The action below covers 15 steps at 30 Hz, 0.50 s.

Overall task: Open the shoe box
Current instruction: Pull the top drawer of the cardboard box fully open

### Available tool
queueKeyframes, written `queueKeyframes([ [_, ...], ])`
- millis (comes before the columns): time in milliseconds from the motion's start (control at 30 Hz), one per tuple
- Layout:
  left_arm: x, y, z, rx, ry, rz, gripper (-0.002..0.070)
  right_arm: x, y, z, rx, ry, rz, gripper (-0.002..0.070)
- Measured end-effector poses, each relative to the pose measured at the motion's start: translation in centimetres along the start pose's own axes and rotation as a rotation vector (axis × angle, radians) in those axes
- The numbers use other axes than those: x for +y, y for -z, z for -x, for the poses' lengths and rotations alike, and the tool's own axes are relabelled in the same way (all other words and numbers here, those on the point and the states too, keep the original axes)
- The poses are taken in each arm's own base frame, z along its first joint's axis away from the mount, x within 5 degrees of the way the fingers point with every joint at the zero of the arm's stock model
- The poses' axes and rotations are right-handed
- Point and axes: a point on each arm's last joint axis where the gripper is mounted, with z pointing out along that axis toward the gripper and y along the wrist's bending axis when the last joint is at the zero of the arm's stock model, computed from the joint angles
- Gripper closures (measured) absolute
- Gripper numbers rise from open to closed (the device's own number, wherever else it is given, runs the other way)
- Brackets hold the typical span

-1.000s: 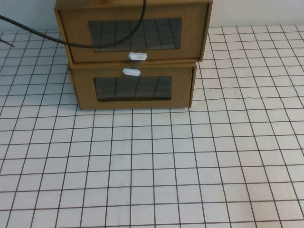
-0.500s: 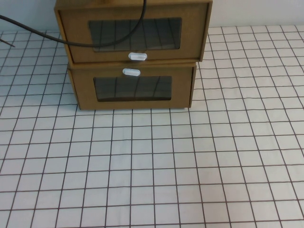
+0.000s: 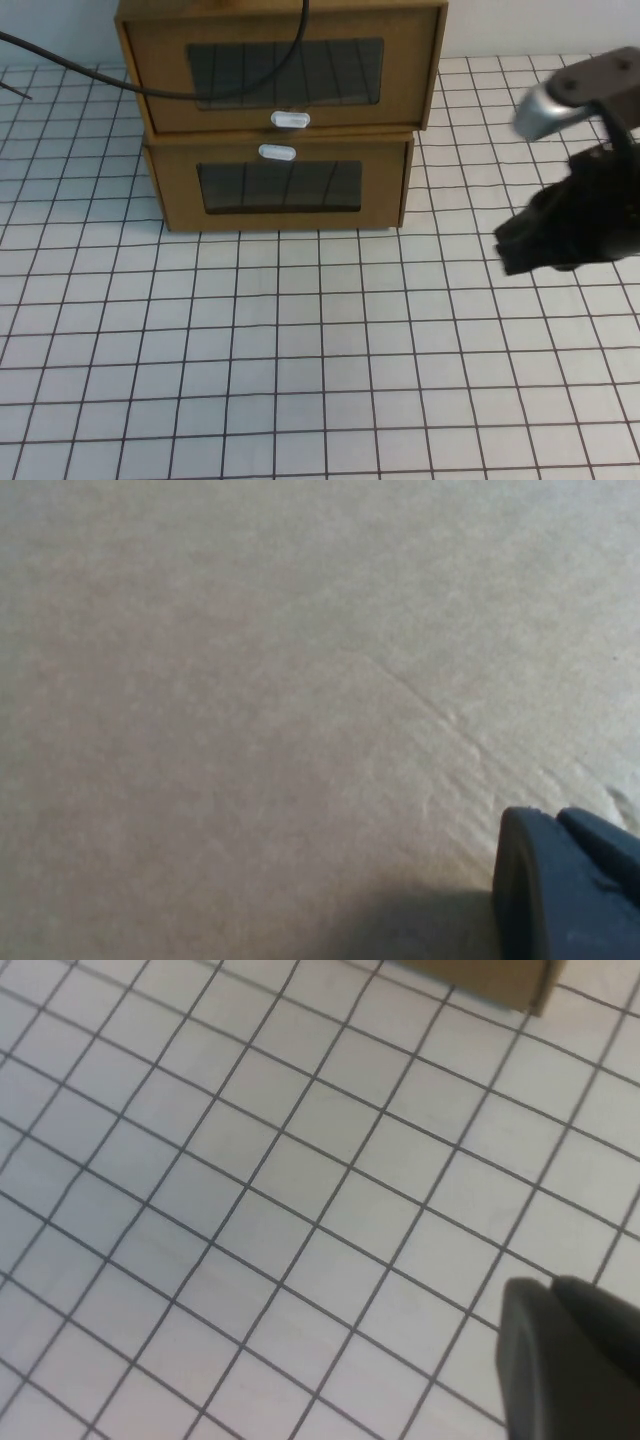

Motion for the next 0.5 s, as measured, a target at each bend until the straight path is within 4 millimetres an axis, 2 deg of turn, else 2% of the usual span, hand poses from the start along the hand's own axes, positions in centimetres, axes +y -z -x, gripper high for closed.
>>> queueKeyframes([
  [167,0.0,0.0,0.0,-0.001,0.003,0.0,0.0677,4.4,-3.6,2.3,0.044,0.26,-0.086,0.0689],
  [300,0.0,0.0,0.0,-0.001,0.006,0.0,0.0677,7.1,-6.3,3.6,-0.006,0.506,-0.173,0.0689],
  [433,0.0,0.0,0.0,-0.001,0.006,0.0,0.0677,8.4,-8.2,4.6,-0.079,0.663,-0.219,0.0678],
  [500,0.0,0.0,0.0,0.0,0.006,-0.001,0.0677,8.4,-9.2,5.0,-0.112,0.729,-0.242,0.064],
])
